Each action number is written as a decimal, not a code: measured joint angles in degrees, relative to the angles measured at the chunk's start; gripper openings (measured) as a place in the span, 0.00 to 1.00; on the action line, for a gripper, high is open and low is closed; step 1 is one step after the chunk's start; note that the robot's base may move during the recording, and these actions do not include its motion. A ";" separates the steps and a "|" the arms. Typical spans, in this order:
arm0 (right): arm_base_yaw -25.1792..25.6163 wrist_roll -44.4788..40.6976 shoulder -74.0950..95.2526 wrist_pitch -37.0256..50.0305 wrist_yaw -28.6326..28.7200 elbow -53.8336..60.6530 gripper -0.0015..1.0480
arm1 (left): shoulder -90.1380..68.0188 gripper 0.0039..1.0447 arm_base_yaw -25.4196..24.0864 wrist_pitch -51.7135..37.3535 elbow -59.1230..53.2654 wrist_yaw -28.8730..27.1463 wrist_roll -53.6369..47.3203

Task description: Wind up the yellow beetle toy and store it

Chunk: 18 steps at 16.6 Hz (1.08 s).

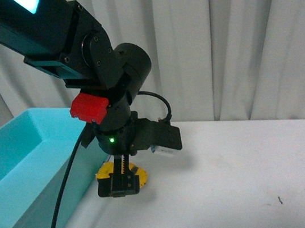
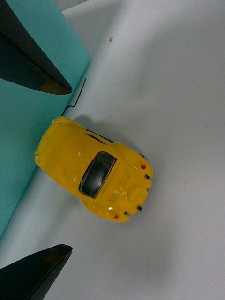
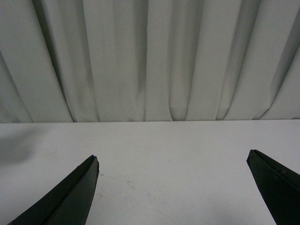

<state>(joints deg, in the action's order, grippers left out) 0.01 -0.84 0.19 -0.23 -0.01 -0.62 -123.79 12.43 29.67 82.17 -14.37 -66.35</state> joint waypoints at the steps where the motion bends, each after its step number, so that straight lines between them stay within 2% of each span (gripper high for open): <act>1: 0.00 0.00 0.00 0.00 -0.02 0.00 0.94 | -0.68 0.94 -0.66 -0.70 0.11 -0.11 0.96; 4: 0.00 0.02 0.00 0.00 0.00 0.00 0.94 | -2.67 0.94 -1.97 -4.00 0.11 -0.15 1.36; 8: 0.00 0.00 0.00 0.00 0.00 0.00 0.94 | -4.04 0.93 -2.10 -5.70 0.15 2.91 -3.13; 13: 0.00 0.00 0.00 0.00 0.00 0.00 0.94 | -4.35 0.49 -2.84 -6.38 -0.02 3.78 -6.82; 15: 0.00 0.00 0.00 0.00 -0.02 0.00 0.94 | -4.11 0.42 -3.06 -5.35 0.00 3.67 -6.54; 18: 0.00 0.02 0.00 0.00 0.00 0.00 0.94 | -3.52 0.41 -2.03 -1.86 0.15 4.83 -8.11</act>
<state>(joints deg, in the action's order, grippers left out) 0.01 -0.82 0.19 -0.23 -0.01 -0.62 -127.31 10.39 27.81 82.32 -9.54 -74.46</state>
